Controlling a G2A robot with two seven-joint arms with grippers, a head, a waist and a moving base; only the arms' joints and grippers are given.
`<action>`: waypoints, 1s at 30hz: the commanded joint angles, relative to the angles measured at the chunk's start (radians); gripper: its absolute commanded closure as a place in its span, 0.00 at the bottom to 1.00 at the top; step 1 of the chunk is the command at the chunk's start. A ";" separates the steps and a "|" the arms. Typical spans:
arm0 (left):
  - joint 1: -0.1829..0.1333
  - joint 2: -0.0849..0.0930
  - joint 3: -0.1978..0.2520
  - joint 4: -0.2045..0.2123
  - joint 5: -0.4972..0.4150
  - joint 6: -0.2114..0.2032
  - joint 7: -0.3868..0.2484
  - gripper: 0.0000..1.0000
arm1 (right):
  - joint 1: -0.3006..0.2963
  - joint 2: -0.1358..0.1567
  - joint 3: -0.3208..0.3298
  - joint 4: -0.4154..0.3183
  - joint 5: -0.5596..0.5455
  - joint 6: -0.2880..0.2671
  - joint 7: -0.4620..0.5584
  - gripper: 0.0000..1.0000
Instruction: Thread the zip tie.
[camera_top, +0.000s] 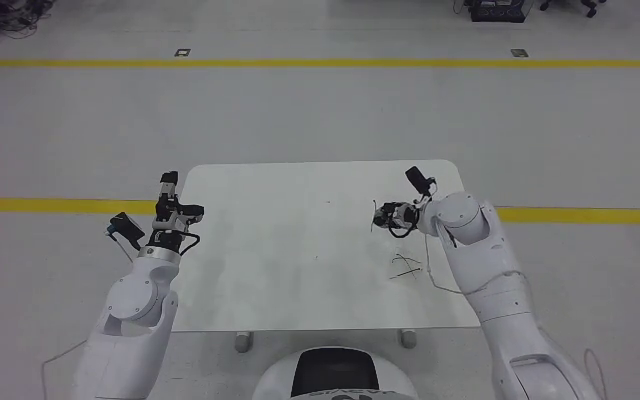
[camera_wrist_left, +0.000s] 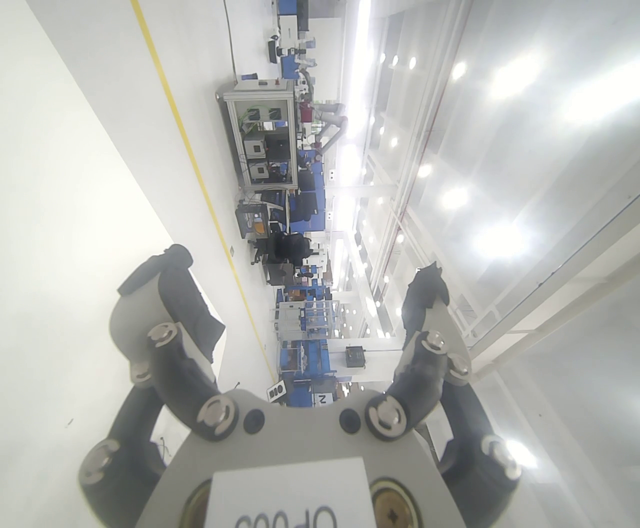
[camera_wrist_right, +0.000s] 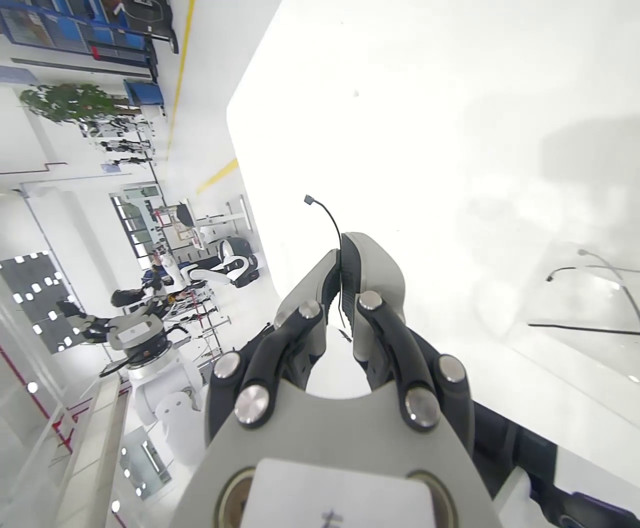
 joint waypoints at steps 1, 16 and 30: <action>0.000 0.000 0.000 0.000 0.000 0.000 0.000 0.00 | 0.002 -0.001 -0.001 -0.006 0.019 -0.001 -0.009 1.00; 0.000 0.000 0.000 0.000 0.000 0.000 0.000 0.00 | -0.037 -0.002 0.034 -0.037 0.103 -0.001 -0.079 1.00; 0.004 0.012 0.027 -0.089 0.147 -0.037 -0.198 0.00 | -0.051 0.000 0.027 -0.053 0.114 -0.018 -0.105 1.00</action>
